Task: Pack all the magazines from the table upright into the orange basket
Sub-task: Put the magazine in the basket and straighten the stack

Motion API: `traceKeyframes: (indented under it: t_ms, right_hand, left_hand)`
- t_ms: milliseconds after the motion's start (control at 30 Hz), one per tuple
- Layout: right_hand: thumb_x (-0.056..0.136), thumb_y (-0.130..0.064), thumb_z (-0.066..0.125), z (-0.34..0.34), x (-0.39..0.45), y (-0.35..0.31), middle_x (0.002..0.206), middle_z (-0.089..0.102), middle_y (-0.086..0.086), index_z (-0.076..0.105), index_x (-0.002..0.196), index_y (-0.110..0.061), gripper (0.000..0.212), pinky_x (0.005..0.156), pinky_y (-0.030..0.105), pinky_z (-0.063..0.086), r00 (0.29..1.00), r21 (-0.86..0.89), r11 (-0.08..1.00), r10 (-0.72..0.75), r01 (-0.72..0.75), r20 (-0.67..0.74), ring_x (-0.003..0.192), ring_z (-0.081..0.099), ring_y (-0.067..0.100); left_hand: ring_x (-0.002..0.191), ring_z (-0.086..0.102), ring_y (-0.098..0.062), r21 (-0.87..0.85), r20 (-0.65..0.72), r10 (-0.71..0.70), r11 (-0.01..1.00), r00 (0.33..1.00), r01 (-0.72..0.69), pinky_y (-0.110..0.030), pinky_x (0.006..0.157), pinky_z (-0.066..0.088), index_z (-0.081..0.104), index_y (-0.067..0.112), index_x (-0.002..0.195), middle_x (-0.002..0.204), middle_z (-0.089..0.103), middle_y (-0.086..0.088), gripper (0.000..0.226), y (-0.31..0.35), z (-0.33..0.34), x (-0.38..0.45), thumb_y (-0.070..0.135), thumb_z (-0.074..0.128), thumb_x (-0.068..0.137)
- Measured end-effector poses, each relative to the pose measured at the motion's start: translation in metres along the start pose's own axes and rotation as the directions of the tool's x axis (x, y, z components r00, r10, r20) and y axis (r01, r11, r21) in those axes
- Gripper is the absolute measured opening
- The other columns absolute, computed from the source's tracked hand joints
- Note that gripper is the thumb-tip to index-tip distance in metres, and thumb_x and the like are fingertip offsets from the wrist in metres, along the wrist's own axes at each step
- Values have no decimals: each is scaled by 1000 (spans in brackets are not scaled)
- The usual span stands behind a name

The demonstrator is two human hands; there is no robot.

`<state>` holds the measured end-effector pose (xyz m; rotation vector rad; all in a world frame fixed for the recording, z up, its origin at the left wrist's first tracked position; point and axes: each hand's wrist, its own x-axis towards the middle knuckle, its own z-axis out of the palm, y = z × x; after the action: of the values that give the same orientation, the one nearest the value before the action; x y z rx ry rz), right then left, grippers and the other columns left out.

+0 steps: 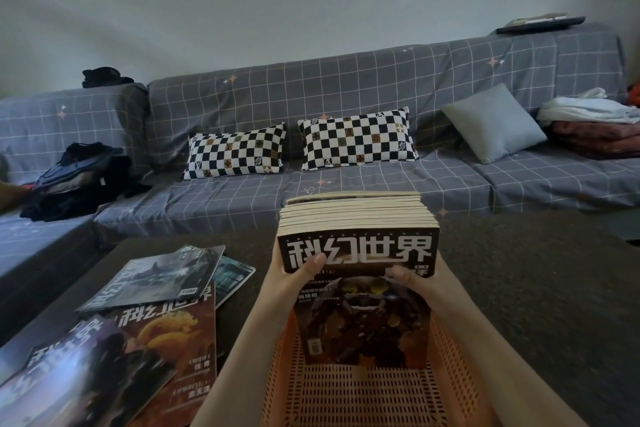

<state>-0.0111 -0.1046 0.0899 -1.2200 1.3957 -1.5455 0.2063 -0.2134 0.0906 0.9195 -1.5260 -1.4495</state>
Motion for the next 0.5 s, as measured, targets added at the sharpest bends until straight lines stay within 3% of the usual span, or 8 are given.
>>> traceKeyframes:
  t_ms: [233,500]
  right_hand:
    - [46,-60,80,4,2,1,102,69,-21,55,109,-44,70,78,25,47,997,36,997,67,-69,43,93,66,1]
    - [36,-66,82,-3,8,7,114,60,-19,43,116,-51,90,82,23,42,996,-29,997,77,-75,50,103,57,0]
  left_hand:
    - [116,61,-25,-104,48,-36,994,998,41,-53,104,43,37,26,144,126,65,-2,127,2,7,0,60,91,35]
    - [110,64,-12,63,105,-38,998,994,31,-43,100,47,41,33,136,113,69,13,114,-1,-5,4,59,91,37]
